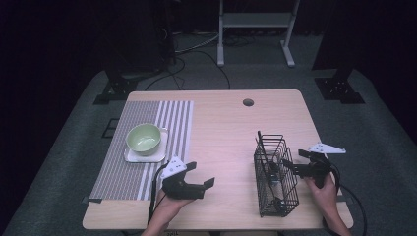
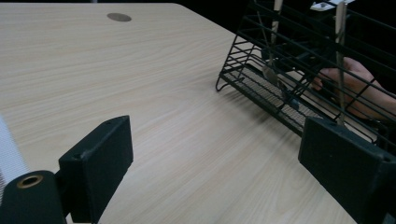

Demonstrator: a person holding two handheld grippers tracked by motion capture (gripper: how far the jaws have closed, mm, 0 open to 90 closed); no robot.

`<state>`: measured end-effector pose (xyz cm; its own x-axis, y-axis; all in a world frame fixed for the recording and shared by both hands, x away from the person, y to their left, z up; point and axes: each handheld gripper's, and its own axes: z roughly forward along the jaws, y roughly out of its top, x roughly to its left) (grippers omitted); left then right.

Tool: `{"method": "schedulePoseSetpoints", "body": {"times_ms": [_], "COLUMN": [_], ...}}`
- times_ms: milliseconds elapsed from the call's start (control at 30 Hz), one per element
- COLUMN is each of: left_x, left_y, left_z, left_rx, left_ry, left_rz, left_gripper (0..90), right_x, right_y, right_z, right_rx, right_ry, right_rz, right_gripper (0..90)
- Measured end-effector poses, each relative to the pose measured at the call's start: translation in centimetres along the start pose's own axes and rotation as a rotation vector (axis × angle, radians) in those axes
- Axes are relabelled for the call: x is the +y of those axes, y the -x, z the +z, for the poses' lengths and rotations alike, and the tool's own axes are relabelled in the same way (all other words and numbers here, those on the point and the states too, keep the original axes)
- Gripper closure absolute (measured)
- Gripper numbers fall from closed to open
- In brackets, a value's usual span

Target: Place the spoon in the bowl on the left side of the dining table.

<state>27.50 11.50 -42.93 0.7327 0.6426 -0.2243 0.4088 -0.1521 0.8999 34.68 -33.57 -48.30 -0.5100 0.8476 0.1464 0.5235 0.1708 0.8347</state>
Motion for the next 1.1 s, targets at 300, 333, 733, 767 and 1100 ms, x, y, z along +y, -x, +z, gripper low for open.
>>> {"method": "schedulePoseSetpoints", "body": {"times_ms": [300, 333, 733, 767, 1100], "left_x": [0.3, 0.3, 0.9, 1.0, 2.0], "left_y": [0.9, 1.1, 2.3, 2.5, 3.7], "left_z": [1.1, 1.2, 2.2, 2.3, 3.1], "left_rx": [-0.033, -0.038, -0.078, -0.084, -0.121], "left_ry": [-0.006, -0.008, -0.009, -0.011, -0.009], "left_rz": [0.005, 0.006, 0.020, 0.017, 0.036], "left_gripper": [9.3, 9.3, 9.3, 9.3, 9.3], "right_x": [0.0, 0.0, 0.0, 0.0, 0.0], "right_y": [0.0, 0.0, 0.0, 0.0, 0.0], "right_z": [0.0, 0.0, 0.0, 0.0, 0.0], "right_rx": [0.002, 0.003, 0.003, 0.003, 0.006], "right_ry": [0.002, 0.001, 0.001, 0.001, 0.001], "right_rz": [0.002, 0.002, 0.001, 0.001, 0.001], "right_gripper": [13.0, 13.0, 13.0, 13.0, 13.0]}}
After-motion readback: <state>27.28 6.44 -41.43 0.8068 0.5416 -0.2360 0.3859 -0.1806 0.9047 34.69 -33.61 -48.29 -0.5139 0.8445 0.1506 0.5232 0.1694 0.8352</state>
